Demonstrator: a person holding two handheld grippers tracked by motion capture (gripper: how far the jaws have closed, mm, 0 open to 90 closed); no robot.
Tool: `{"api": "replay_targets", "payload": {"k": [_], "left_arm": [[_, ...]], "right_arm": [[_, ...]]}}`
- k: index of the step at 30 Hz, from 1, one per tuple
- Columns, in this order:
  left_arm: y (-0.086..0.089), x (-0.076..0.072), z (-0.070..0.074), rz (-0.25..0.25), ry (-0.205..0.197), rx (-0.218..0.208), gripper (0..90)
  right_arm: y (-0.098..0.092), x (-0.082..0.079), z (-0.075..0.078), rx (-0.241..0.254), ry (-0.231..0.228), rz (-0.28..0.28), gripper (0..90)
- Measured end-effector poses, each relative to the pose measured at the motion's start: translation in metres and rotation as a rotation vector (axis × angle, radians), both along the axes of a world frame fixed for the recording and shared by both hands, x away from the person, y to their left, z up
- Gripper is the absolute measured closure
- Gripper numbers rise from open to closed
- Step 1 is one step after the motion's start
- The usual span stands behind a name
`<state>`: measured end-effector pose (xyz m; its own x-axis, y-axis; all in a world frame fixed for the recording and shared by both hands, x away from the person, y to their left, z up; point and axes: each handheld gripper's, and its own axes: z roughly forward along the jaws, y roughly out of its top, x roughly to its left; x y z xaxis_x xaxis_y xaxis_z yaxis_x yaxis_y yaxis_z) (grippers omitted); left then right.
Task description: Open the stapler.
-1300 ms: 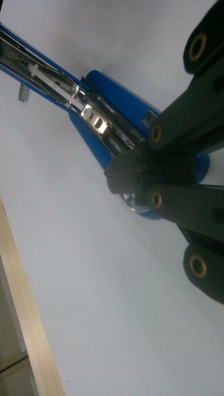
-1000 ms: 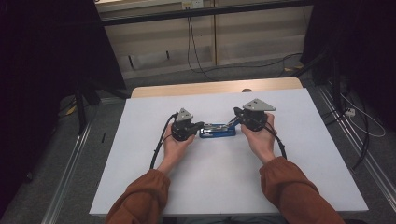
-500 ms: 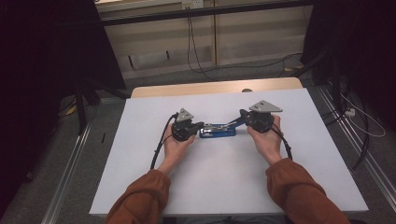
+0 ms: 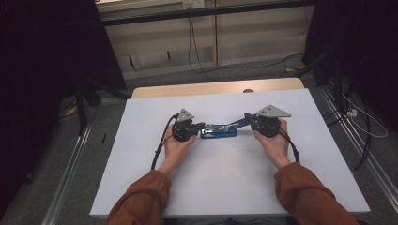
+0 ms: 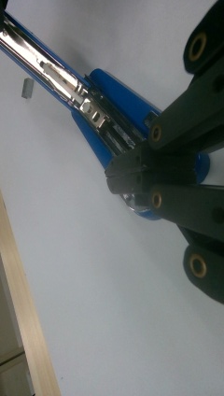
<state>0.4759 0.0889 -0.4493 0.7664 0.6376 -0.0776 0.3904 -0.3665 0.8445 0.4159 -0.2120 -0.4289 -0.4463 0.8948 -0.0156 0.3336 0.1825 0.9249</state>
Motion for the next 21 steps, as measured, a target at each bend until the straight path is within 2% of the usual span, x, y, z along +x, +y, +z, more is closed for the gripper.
{"api": "replay_targets", "payload": {"k": [5, 12, 21], "left_arm": [[-0.0001, -0.0001, 0.0001, -0.001, -0.002, 0.002, 90.0], [0.0002, 0.0, 0.0, -0.002, -0.001, 0.001, 90.0], [0.0004, 0.0002, 0.0001, 0.0, 0.005, -0.002, 90.0]], "right_arm": [[-0.0073, -0.0005, -0.0004, 0.016, 0.002, -0.009, 90.0], [-0.008, 0.0, -0.0011, 0.023, 0.011, -0.01, 90.0], [-0.0106, 0.0044, -0.007, 0.02, 0.046, -0.015, 90.0]]}}
